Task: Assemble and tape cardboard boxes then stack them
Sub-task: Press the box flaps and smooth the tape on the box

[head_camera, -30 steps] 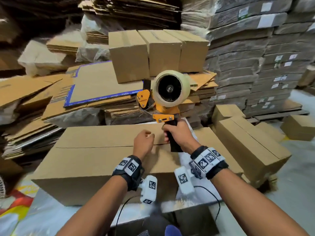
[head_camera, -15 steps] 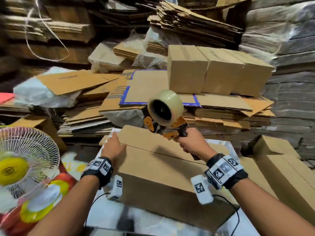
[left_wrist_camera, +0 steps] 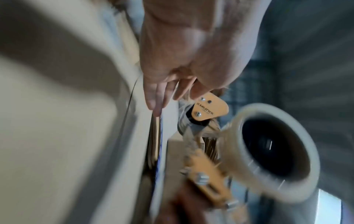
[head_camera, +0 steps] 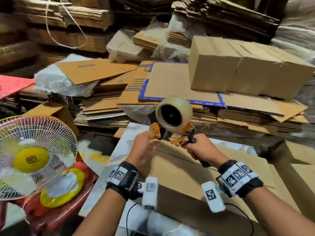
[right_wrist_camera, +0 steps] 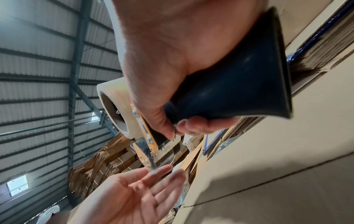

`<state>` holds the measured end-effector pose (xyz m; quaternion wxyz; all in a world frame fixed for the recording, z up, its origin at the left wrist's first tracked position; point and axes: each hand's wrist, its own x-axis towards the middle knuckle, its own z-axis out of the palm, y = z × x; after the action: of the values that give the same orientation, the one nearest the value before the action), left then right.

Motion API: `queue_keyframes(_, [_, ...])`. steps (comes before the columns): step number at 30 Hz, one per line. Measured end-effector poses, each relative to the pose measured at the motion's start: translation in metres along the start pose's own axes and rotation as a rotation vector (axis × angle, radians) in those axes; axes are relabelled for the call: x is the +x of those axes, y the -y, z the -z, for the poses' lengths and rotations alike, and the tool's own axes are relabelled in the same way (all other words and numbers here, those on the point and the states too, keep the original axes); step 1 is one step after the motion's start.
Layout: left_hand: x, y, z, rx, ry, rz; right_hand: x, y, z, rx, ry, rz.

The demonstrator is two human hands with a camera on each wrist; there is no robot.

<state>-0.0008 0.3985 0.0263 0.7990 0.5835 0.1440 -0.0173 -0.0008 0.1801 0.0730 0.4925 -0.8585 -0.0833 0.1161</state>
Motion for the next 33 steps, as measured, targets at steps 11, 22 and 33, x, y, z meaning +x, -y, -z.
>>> queue_keyframes(11, [-0.041, 0.028, -0.073, -0.982, -0.082, 0.199, -0.014, -0.028, 0.047, 0.043, 0.096, -0.006])
queue_keyframes(22, [-0.054, 0.039, -0.077, -0.733, -0.196, 0.226, -0.014, -0.042, 0.091, -0.05, 0.209, 0.071])
queue_keyframes(33, [-0.016, 0.001, -0.014, -0.112, -0.122, 0.032, 0.019, -0.009, 0.054, -0.142, 0.203, 0.118])
